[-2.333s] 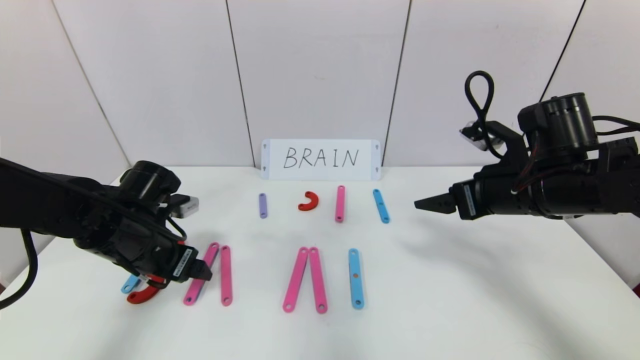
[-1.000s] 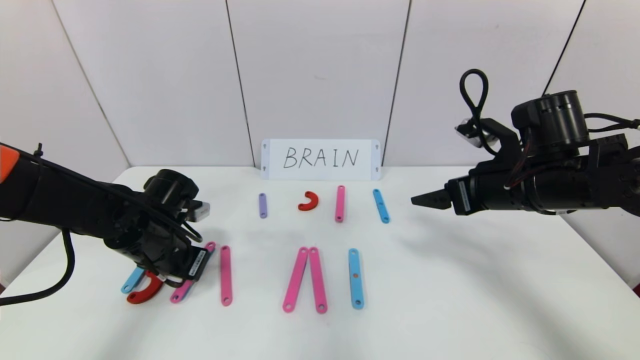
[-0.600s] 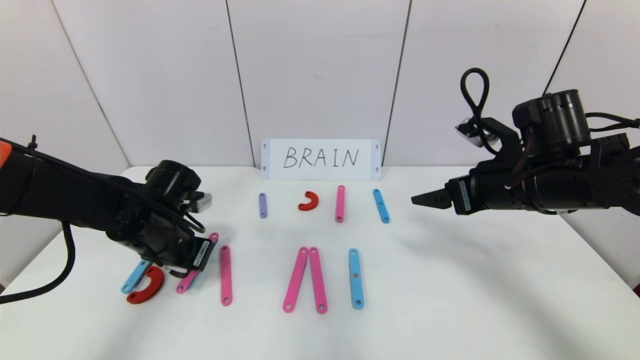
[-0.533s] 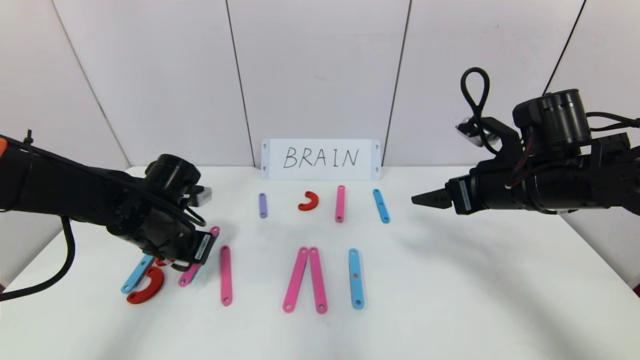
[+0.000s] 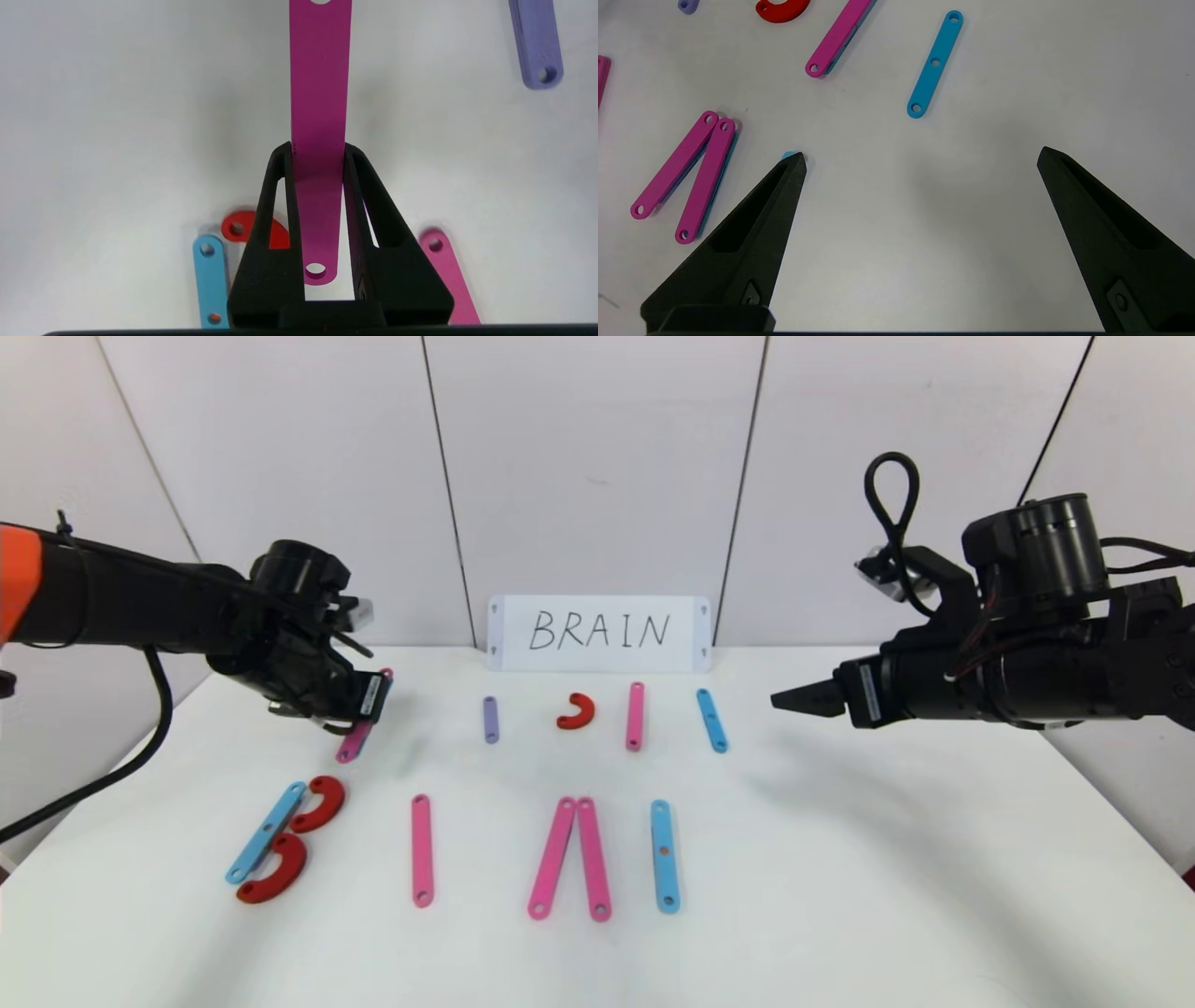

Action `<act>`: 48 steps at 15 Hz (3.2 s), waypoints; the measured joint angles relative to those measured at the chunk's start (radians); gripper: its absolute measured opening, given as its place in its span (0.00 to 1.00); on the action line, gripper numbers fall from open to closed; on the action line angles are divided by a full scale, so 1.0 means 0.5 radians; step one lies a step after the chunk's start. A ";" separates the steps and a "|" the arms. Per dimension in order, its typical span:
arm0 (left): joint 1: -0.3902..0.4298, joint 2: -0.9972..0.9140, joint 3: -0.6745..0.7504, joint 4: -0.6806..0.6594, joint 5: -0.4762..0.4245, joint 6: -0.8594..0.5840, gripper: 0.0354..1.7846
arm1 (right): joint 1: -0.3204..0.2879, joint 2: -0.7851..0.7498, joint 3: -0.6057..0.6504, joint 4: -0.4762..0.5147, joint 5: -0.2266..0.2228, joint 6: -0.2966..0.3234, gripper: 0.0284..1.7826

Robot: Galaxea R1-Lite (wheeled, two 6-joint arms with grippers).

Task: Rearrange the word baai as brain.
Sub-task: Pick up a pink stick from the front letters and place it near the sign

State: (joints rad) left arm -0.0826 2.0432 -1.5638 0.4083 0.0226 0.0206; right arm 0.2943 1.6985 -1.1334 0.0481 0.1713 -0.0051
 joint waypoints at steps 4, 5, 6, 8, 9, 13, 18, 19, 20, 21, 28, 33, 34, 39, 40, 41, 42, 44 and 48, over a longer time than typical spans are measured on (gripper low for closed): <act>0.095 0.297 -0.494 0.269 -0.114 0.066 0.15 | -0.009 0.011 0.000 0.000 0.002 0.005 0.97; 0.111 0.363 -0.579 0.333 -0.131 0.074 0.15 | -0.011 0.012 0.000 0.000 0.002 0.005 0.97; 0.122 0.418 -0.641 0.392 -0.139 0.080 0.15 | -0.012 0.013 0.000 0.001 0.001 0.008 0.97; 0.131 0.499 -0.709 0.414 -0.142 0.096 0.15 | -0.014 0.014 0.000 0.001 0.000 0.008 0.97; 0.132 0.523 -0.722 0.414 -0.142 0.115 0.15 | -0.014 0.014 0.000 0.001 -0.004 0.009 0.97; 0.132 0.567 -0.734 0.414 -0.143 0.119 0.16 | -0.006 0.014 0.000 0.014 -0.013 0.009 0.97; 0.131 0.580 -0.737 0.413 -0.142 0.114 0.43 | -0.002 0.011 0.000 0.018 -0.017 0.008 0.97; 0.131 0.581 -0.741 0.411 -0.142 0.114 0.52 | -0.001 0.011 0.000 0.018 -0.018 0.008 0.97; 0.131 0.580 -0.745 0.411 -0.142 0.116 0.63 | -0.001 0.011 0.000 0.019 -0.018 0.009 0.97; 0.131 0.580 -0.751 0.412 -0.143 0.117 0.73 | -0.001 0.009 0.000 0.021 -0.018 0.008 0.97; 0.094 0.441 -0.718 0.567 -0.163 0.008 0.98 | -0.010 -0.004 0.000 0.026 -0.020 0.010 0.97; -0.073 0.137 -0.399 0.577 -0.094 -0.360 0.98 | -0.040 -0.022 0.012 0.029 -0.017 0.014 0.97; -0.123 0.067 -0.310 0.577 -0.063 -0.440 0.98 | -0.041 -0.026 0.014 0.029 -0.017 0.014 0.97; -0.380 -0.217 0.138 0.572 0.173 -0.876 0.98 | -0.043 -0.043 0.029 0.029 -0.017 0.016 0.97; -0.428 -0.258 0.213 0.569 0.208 -0.941 0.98 | -0.043 -0.047 0.031 0.029 -0.017 0.016 0.97; -0.464 -0.290 0.279 0.557 0.219 -0.973 0.98 | -0.043 -0.050 0.031 0.029 -0.017 0.016 0.97; -0.490 -0.315 0.345 0.527 0.221 -0.981 0.98 | -0.043 -0.051 0.031 0.029 -0.017 0.017 0.97; -0.522 -0.339 0.474 0.409 0.214 -0.983 0.98 | -0.043 -0.051 0.031 0.029 -0.017 0.017 0.97; -0.567 -0.335 0.654 0.220 0.212 -1.005 0.98 | -0.040 -0.053 0.033 0.029 -0.017 0.017 0.97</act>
State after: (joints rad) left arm -0.3660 1.8757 -1.2368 0.5185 0.1287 -0.4819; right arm 0.2740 1.6721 -1.1170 0.0626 0.1626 0.0032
